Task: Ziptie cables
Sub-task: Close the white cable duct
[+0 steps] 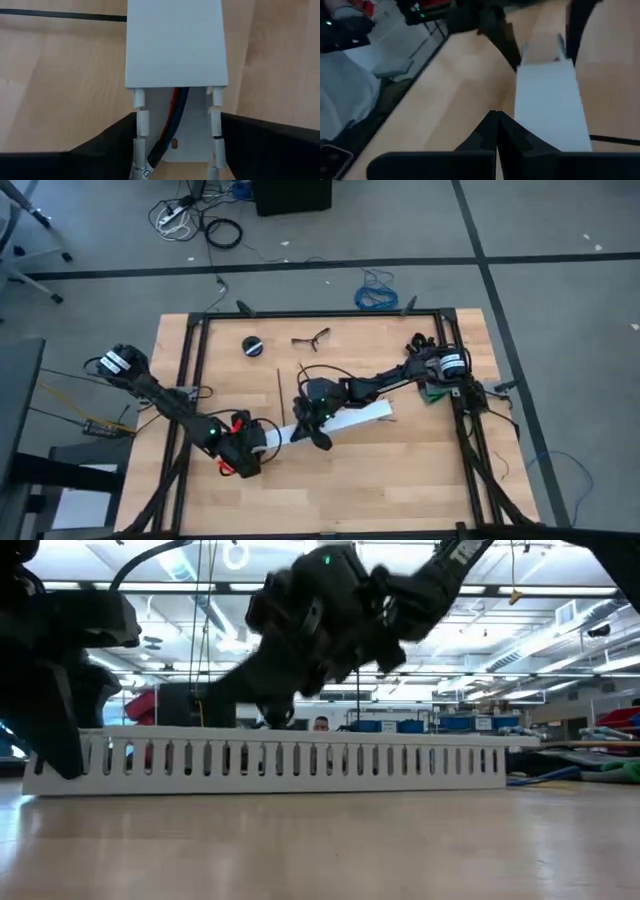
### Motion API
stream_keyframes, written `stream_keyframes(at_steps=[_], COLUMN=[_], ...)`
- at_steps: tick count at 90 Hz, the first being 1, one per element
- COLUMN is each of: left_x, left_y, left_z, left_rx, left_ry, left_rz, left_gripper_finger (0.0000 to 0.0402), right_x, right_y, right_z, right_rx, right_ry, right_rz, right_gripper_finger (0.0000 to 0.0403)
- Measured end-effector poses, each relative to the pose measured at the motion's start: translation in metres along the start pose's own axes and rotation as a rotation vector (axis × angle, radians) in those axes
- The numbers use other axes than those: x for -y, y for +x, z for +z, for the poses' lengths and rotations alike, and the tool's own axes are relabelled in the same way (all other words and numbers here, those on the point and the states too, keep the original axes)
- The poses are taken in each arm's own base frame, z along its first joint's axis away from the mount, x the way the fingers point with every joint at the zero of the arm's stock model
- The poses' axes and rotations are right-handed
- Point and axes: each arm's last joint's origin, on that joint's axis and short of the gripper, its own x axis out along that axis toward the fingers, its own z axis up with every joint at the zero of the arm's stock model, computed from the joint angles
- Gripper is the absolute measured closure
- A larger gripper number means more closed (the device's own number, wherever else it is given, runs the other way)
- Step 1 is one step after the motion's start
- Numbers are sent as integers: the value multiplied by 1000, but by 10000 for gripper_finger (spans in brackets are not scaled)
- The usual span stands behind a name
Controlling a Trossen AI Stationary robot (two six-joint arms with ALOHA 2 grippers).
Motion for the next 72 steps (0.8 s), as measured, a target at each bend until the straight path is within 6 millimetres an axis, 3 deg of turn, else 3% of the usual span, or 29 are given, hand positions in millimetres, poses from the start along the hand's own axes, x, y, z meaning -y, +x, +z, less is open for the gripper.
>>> stream_keyframes(at_steps=[30,57,72], left_x=[-1,-1,-1], left_y=[0,0,0], left_z=[-1,-1,-1], left_rx=[-14,-20,-25], left_ry=[3,2,3], left_rz=[0,-3,-7], left_gripper_finger=[167,167,167], right_x=[1,23,31], right_y=[-11,20,37], right_z=[-16,-37,-29], right_rx=[-226,-168,-140], right_ry=[75,99,82], right_rz=[-203,-125,-73], right_gripper_finger=[402,402,402])
